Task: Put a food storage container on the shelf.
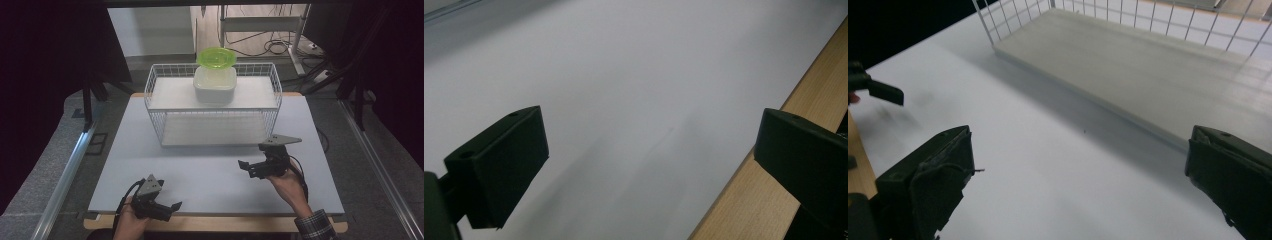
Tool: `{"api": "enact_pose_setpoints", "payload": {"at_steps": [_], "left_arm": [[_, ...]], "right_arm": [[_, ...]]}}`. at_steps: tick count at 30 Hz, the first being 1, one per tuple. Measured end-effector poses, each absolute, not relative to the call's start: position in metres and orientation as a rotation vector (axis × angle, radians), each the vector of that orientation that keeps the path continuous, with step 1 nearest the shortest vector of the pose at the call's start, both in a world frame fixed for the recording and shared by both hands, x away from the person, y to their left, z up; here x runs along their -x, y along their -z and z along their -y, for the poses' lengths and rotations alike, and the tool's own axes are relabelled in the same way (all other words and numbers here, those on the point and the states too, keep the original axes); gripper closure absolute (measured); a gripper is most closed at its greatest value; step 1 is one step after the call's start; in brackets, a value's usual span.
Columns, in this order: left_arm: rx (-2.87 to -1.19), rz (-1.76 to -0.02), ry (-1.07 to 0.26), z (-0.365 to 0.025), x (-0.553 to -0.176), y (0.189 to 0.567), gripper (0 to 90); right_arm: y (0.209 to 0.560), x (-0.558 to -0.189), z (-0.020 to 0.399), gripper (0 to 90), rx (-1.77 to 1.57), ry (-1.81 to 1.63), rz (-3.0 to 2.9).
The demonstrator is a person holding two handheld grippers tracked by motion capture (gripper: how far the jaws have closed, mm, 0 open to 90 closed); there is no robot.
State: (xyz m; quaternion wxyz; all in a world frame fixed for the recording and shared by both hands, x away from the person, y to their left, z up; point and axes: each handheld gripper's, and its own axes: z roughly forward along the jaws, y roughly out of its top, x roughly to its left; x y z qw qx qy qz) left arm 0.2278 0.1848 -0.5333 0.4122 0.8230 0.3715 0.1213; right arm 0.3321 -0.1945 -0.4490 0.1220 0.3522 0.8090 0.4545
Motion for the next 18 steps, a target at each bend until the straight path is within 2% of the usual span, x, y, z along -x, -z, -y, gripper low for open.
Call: {"api": "enact_pose_setpoints", "payload": {"at_steps": [18], "left_arm": [[-2.080, -0.910, -0.310, -0.184, -0.227, 0.534, 1.0]], "right_arm": [[0.498, -0.306, 0.206, 0.0, -1.020, -1.145, -2.419]]}}
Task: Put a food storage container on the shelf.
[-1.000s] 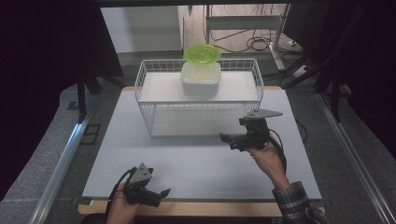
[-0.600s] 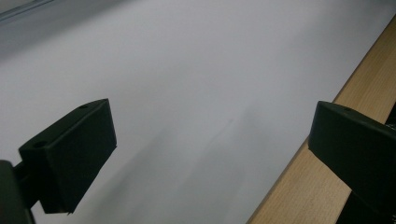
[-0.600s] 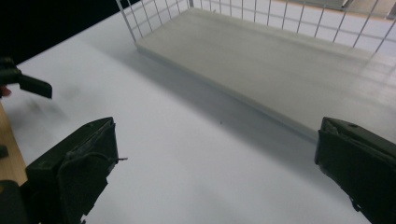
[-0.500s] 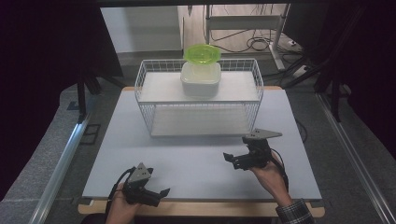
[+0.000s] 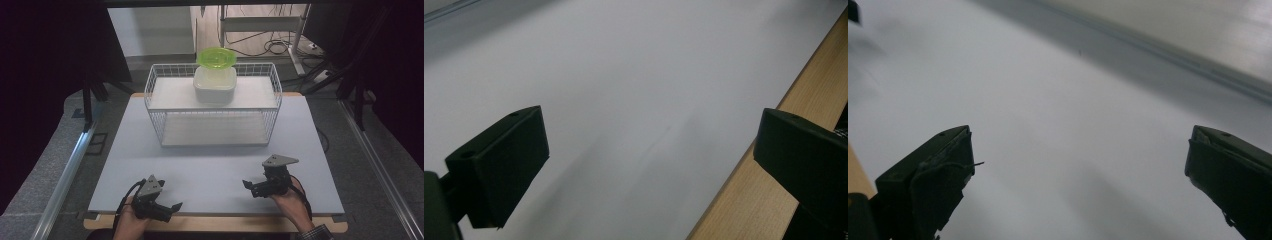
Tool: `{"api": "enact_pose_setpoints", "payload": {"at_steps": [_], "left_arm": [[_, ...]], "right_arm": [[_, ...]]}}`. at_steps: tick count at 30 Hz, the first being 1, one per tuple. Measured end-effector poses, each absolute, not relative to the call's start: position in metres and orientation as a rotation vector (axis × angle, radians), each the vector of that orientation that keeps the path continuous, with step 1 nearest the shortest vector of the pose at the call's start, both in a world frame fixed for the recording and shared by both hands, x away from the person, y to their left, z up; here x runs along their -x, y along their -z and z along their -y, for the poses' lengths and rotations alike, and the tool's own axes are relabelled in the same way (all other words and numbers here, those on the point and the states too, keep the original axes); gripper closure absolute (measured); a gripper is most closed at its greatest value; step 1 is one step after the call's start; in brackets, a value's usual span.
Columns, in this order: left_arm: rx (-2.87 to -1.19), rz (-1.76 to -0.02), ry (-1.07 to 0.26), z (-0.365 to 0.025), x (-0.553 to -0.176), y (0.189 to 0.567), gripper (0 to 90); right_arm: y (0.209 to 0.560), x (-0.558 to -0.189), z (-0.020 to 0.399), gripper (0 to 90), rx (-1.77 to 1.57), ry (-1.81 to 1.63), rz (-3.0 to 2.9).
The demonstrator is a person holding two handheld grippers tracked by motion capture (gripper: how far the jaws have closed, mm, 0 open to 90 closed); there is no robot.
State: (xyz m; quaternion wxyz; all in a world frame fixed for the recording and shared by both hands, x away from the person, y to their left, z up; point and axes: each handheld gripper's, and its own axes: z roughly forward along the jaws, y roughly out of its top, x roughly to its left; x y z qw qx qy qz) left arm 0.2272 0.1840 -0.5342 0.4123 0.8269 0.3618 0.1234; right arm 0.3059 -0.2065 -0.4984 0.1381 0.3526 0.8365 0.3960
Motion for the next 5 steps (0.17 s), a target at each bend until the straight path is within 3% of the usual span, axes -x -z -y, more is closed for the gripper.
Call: {"api": "enact_pose_setpoints", "payload": {"at_steps": [5], "left_arm": [[-2.060, -0.908, -0.311, -0.1855, -0.2275, 0.5331, 0.9]], "right_arm": [[0.5084, -0.3096, 0.2070, 0.0, -1.044, -1.111, -2.446]]}}
